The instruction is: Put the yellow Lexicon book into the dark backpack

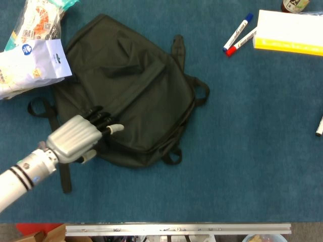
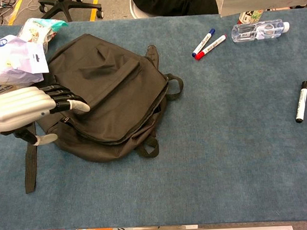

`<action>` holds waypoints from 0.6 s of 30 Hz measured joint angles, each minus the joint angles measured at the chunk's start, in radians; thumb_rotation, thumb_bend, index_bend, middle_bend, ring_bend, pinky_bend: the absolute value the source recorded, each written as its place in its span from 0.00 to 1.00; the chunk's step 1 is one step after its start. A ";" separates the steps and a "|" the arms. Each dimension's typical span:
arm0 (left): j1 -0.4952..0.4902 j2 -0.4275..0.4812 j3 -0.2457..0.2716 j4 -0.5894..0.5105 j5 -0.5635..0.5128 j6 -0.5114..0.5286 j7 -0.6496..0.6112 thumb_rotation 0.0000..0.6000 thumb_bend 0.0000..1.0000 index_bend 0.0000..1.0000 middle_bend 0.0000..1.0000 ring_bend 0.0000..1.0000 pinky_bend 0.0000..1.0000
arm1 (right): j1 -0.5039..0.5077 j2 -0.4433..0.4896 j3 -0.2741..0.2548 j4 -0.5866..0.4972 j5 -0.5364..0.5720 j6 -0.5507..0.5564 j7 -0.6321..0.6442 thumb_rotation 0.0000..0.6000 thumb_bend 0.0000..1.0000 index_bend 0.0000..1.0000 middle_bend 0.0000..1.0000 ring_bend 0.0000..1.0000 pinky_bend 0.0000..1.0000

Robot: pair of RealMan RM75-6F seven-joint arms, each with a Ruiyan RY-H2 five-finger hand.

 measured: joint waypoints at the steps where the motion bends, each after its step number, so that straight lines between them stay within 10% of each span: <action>1: -0.005 -0.018 0.000 0.009 -0.005 -0.008 0.008 1.00 0.30 0.11 0.11 0.10 0.07 | -0.001 0.001 0.001 -0.001 0.000 0.000 0.000 1.00 0.33 0.82 0.78 0.66 0.66; 18: -0.047 -0.270 -0.004 0.187 -0.160 -0.057 0.123 1.00 0.29 0.00 0.00 0.01 0.07 | -0.025 0.006 0.010 -0.014 0.000 0.004 0.022 1.00 0.33 0.82 0.78 0.66 0.66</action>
